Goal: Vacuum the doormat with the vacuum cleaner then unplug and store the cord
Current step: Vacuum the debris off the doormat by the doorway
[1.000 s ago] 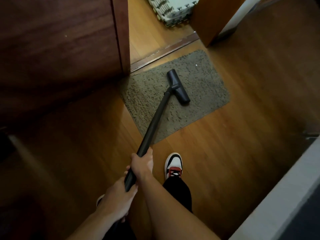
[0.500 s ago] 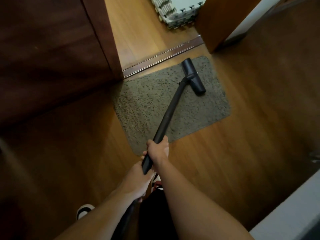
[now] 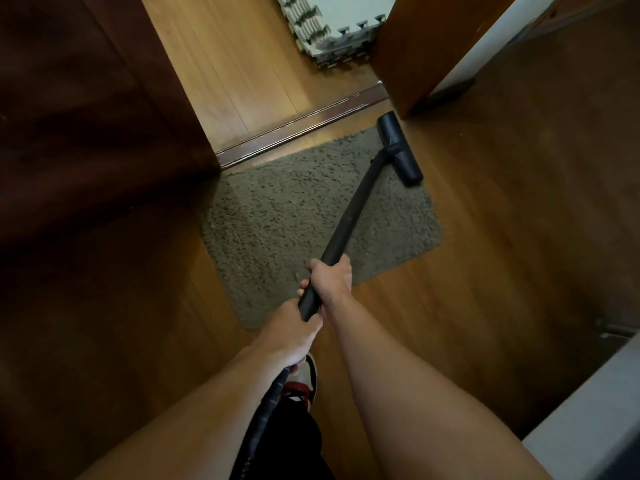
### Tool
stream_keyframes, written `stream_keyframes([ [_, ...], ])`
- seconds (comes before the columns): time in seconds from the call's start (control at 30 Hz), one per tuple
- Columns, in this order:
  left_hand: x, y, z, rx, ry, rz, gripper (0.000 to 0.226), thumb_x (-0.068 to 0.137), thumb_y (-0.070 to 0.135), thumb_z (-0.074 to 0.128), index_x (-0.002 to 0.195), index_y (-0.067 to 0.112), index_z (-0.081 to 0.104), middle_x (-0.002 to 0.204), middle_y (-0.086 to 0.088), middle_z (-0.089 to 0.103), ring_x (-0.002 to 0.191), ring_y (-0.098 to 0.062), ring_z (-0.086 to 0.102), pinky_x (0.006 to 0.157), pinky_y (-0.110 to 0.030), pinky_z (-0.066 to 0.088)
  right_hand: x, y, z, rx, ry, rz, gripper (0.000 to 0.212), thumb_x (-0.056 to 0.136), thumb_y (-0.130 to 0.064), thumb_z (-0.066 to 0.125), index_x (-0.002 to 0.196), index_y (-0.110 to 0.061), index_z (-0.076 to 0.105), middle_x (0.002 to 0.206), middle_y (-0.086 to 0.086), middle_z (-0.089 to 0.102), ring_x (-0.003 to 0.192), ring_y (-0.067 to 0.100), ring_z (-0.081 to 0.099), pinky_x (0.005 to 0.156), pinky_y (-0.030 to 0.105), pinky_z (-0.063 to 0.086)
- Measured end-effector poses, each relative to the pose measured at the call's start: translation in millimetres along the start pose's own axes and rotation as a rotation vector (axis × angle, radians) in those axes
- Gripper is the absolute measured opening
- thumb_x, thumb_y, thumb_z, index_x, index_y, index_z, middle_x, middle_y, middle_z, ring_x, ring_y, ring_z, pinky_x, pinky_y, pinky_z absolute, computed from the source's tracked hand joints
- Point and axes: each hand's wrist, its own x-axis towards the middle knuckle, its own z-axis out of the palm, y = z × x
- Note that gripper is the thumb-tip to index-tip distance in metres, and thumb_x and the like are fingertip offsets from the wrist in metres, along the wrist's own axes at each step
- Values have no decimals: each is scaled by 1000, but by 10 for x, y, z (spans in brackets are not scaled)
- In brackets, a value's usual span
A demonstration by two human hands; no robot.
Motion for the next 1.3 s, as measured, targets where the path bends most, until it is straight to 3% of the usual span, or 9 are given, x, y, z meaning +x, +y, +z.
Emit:
stream_keyframes([
  [0.3, -224, -386, -143, -46, -34, -12, 16, 95, 29, 55, 90, 13, 58, 59, -5, 50, 43, -20, 45, 46, -29, 38, -320, 276, 190, -39, 1, 20, 33, 93, -10, 60, 119, -17, 40, 93, 18, 57, 48, 21, 60, 52, 37, 56],
  [0.53, -692, -962, -465, -137, -62, -63, 21, 99, 27, 53, 83, 14, 52, 56, -6, 47, 37, -18, 42, 37, -25, 40, -876, 697, 646, -45, -49, 51, 34, 96, -9, 58, 121, -20, 38, 97, 18, 57, 48, 18, 57, 51, 34, 56],
  [0.8, -1134, -1720, -859, -55, 17, -81, 19, 100, 35, 50, 90, 18, 53, 61, -6, 56, 40, -16, 51, 41, -26, 45, -1491, 1209, 1202, -43, -94, 83, 36, 98, -11, 56, 126, -22, 37, 97, 17, 60, 48, 16, 60, 52, 34, 58],
  [0.93, -1238, -2030, -1115, 42, 19, -46, 18, 100, 33, 51, 92, 17, 54, 57, -2, 55, 39, -12, 51, 41, -24, 41, -1678, 1444, 1494, -14, -75, 85, 50, 96, -12, 57, 139, -23, 34, 87, 13, 61, 43, 15, 60, 50, 32, 56],
  [1.3, -1145, -1946, -1159, 124, 32, -47, 18, 99, 35, 51, 98, 19, 57, 63, 0, 57, 47, -11, 53, 44, -23, 39, -1631, 1357, 1512, 27, -89, 75, 48, 96, -9, 57, 138, -22, 37, 79, 12, 59, 40, 14, 57, 46, 30, 52],
])
